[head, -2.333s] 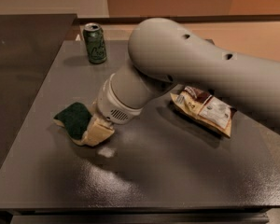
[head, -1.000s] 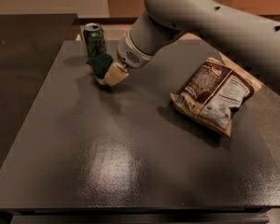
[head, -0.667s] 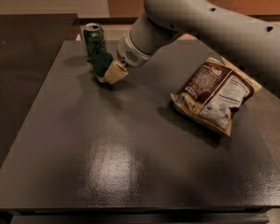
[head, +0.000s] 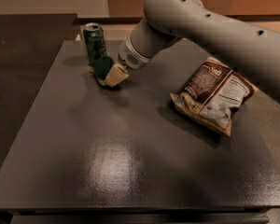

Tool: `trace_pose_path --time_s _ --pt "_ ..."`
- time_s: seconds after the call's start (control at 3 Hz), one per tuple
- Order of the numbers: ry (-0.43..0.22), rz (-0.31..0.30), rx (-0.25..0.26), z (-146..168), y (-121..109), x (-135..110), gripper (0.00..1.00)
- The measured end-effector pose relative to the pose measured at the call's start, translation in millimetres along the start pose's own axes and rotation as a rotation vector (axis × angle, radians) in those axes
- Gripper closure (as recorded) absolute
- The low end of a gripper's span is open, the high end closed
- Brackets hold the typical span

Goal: Move sponge near green can

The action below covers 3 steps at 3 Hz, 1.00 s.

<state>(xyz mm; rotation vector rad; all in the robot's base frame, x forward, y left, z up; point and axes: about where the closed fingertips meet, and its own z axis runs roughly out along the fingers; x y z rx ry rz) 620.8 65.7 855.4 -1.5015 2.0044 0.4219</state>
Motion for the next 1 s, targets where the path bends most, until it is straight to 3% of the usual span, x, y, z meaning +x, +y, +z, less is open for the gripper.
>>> trace_pose_path --time_s 0.33,0.67,1.0 --pt "0.003 -0.004 -0.003 8.0 -1.7 6.0 0.13" --pt "0.004 -0.005 -0.005 9.0 -0.5 5.4 0.0" --pt "0.004 -0.005 -0.005 9.1 -0.5 5.3 0.0"
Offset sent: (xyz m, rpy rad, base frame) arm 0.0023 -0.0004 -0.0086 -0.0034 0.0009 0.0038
